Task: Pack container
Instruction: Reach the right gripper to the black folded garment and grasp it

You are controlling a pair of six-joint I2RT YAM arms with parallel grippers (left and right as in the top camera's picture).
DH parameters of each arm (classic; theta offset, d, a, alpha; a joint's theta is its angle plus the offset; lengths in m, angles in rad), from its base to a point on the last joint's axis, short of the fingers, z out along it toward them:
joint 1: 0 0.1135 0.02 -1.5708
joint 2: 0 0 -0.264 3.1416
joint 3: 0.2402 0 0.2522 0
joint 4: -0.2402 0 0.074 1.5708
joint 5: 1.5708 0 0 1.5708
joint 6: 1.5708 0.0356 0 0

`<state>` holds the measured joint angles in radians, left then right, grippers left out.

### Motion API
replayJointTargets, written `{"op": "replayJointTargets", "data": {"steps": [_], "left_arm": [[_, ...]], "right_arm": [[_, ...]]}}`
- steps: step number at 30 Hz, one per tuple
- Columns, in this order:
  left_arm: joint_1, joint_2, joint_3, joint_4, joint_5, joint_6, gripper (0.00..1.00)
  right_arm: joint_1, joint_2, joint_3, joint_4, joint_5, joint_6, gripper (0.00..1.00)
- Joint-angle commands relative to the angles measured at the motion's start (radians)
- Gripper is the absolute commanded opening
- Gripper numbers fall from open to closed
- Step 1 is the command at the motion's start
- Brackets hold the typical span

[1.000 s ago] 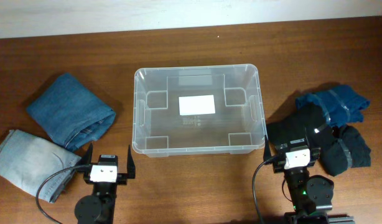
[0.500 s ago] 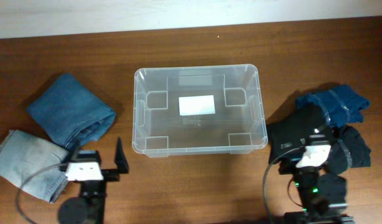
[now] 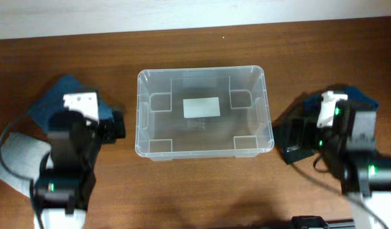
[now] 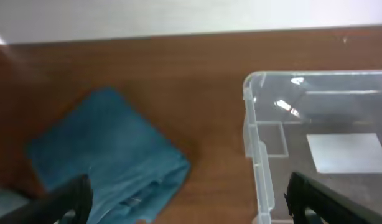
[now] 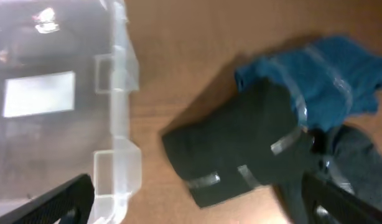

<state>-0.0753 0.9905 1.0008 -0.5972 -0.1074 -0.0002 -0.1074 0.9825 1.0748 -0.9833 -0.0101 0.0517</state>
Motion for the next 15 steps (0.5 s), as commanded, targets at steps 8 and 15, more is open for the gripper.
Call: {"op": "replayJointTargets", "data": {"steps": [8,15], "left_arm": [[0.007,0.056,0.079,-0.021,0.036,0.012,0.99],[0.007,0.056,0.079,-0.021,0.036,0.012,1.00]], "right_arm": [[-0.499,0.291,-0.072,-0.010,-0.513,-0.104,0.99],[-0.581,0.454,-0.376,0.328,-0.582,-0.023,0.99]]}}
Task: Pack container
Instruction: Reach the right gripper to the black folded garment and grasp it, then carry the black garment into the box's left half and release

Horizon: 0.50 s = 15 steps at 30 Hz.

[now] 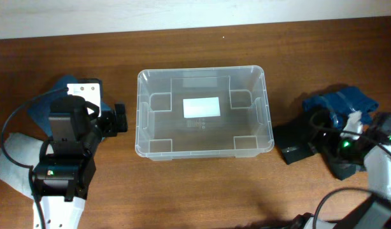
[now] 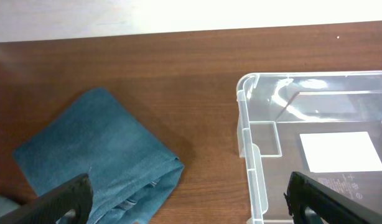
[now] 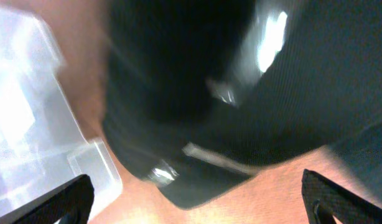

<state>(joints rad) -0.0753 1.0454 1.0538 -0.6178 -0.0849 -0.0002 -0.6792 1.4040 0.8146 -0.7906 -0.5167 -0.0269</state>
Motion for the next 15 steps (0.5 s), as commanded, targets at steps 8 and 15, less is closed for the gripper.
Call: {"op": "replayJointTargets", "data": {"steps": [8,15], "left_arm": [[0.007,0.001,0.026,0.000,0.014,0.012,0.99],[0.007,0.001,0.026,-0.001,0.014,0.011,0.99]], "right_arm": [[-0.008,0.080,-0.297,0.579,-0.079,0.148,0.67],[-0.008,0.061,-0.277,0.622,-0.277,0.148,0.07]]}}
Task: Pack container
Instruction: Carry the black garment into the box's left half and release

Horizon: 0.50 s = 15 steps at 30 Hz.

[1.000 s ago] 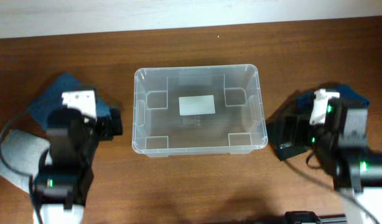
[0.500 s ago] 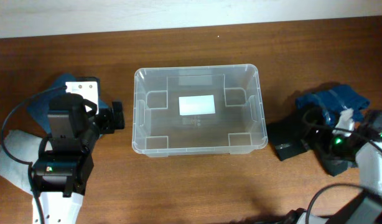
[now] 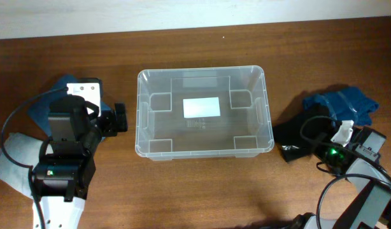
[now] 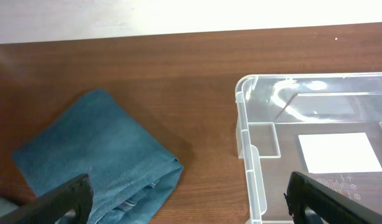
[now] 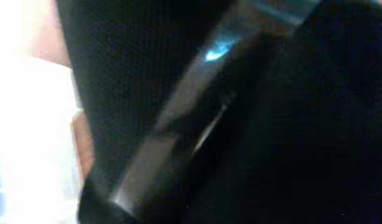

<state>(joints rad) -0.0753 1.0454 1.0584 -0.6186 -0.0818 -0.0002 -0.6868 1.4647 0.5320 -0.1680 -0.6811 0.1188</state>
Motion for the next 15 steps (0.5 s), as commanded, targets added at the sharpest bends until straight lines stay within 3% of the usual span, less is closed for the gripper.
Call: {"op": "replayJointTargets", "data": {"steps": [1,9,15], "left_arm": [[0.007,0.001,0.022,0.000,0.011,0.012,0.99],[0.007,0.001,0.022,-0.004,-0.021,0.011,0.99],[0.095,0.001,0.022,-0.064,-0.100,-0.049,1.00]], "right_arm": [[0.000,-0.013,0.021,-0.017,-0.131,0.002,0.06],[0.026,-0.247,0.339,-0.394,-0.152,-0.072,0.04],[0.253,-0.333,0.661,-0.656,-0.006,-0.142,0.04]]}}
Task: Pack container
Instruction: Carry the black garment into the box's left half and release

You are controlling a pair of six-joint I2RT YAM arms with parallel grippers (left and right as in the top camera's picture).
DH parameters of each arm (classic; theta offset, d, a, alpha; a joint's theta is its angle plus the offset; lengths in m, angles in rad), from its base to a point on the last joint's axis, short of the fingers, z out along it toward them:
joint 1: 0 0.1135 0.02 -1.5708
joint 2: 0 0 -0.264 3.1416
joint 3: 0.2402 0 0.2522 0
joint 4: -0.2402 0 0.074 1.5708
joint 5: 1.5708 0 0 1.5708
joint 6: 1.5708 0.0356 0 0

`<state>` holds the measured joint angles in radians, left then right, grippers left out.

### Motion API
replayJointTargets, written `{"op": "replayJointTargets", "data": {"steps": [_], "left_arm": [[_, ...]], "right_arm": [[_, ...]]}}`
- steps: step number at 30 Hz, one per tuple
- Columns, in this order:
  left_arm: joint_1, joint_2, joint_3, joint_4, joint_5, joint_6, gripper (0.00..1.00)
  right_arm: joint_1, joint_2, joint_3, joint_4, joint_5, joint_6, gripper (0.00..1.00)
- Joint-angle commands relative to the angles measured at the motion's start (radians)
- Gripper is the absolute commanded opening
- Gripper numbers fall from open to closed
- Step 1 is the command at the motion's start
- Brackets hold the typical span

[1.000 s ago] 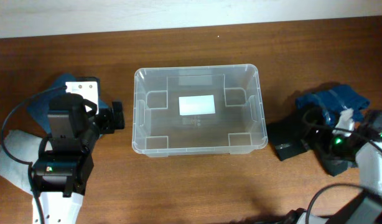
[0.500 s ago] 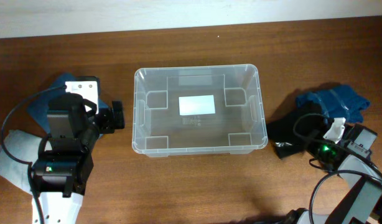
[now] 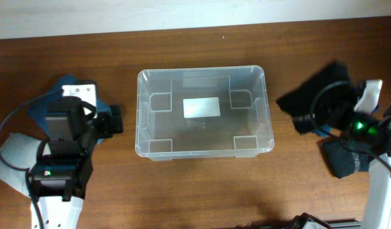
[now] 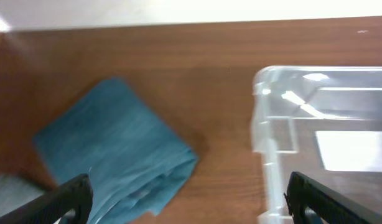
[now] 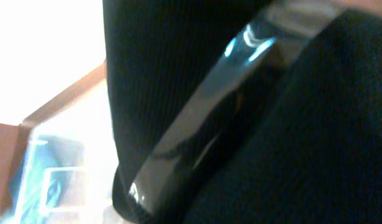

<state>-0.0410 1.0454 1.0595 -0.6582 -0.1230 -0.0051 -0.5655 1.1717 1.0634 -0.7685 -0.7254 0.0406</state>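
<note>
The clear plastic container (image 3: 144, 83) stands empty at the table's middle, a white label on its floor. Right of it a black garment (image 3: 323, 92) hangs lifted off the table, and my right gripper (image 3: 341, 113) is shut on it. The same black garment (image 5: 290, 143), with a shiny strip across it, fills the right wrist view and hides the fingers. My left gripper (image 4: 190, 202) is open and empty, left of the container, beside a folded blue cloth (image 4: 116, 143). That blue cloth (image 3: 37, 109) lies partly under the left arm.
A dark grey cloth (image 3: 345, 159) lies on the table under the right arm, with a sliver of blue fabric (image 3: 323, 132) beside it. A pale grey cloth (image 3: 11, 159) lies at the left front. The container's near left corner (image 4: 265, 87) shows in the left wrist view.
The black garment was on the table right of the container; now it is raised and further back, near the container's right wall. The left arm has shifted slightly left.
My right gripper was open above a pile of black, blue and grey cloths. Then it was down at the black one, then pressed into it. Now the black garment is held off the table. The left gripper stayed open by the blue cloth.
</note>
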Motion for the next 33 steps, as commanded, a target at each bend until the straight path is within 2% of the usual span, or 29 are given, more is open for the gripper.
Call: {"op": "replayJointTargets", "data": {"steps": [1,4,7,12,15,19,20,21,22,24,28,30,33], "left_arm": [[0.085,0.001,0.021,-0.032,-0.057,-0.061,0.99],[0.168,0.004,0.020,-0.064,-0.058,-0.093,0.99],[0.241,0.018,0.020,-0.098,-0.058,-0.093,0.99],[0.316,0.068,0.020,-0.134,-0.058,-0.093,0.99],[0.319,0.097,0.020,-0.142,-0.056,-0.093,0.99],[0.319,0.129,0.020,-0.144,-0.049,-0.096,0.99],[0.319,0.135,0.020,-0.144,-0.047,-0.096,0.99],[0.319,0.140,0.020,-0.144,-0.046,-0.096,0.99],[0.319,0.144,0.020,-0.144,-0.043,-0.096,1.00],[0.319,0.145,0.020,-0.143,-0.039,-0.096,0.99],[0.319,0.145,0.020,-0.143,-0.039,-0.096,1.00],[0.319,0.145,0.020,-0.143,-0.038,-0.095,0.99],[0.319,0.145,0.020,-0.143,-0.038,-0.096,0.99]], "right_arm": [[0.192,-0.037,0.163,-0.071,0.061,-0.063,0.04],[0.391,-0.017,0.213,-0.067,0.102,-0.047,0.04],[0.613,0.041,0.217,-0.017,0.175,0.051,0.04],[0.926,0.253,0.217,0.097,0.215,0.161,0.04],[1.029,0.399,0.217,0.176,0.219,0.180,0.04],[1.086,0.586,0.217,0.272,0.217,0.190,0.05],[1.092,0.630,0.217,0.294,0.214,0.190,0.10],[1.096,0.669,0.217,0.311,0.214,0.190,0.26],[1.096,0.710,0.220,0.324,0.214,0.190,0.61],[1.086,0.737,0.233,0.308,0.214,0.189,0.99],[1.045,0.636,0.335,0.167,0.281,0.142,0.99],[1.003,0.538,0.418,0.050,0.396,0.129,0.99],[0.915,0.414,0.477,-0.034,0.535,0.143,0.98]]}}
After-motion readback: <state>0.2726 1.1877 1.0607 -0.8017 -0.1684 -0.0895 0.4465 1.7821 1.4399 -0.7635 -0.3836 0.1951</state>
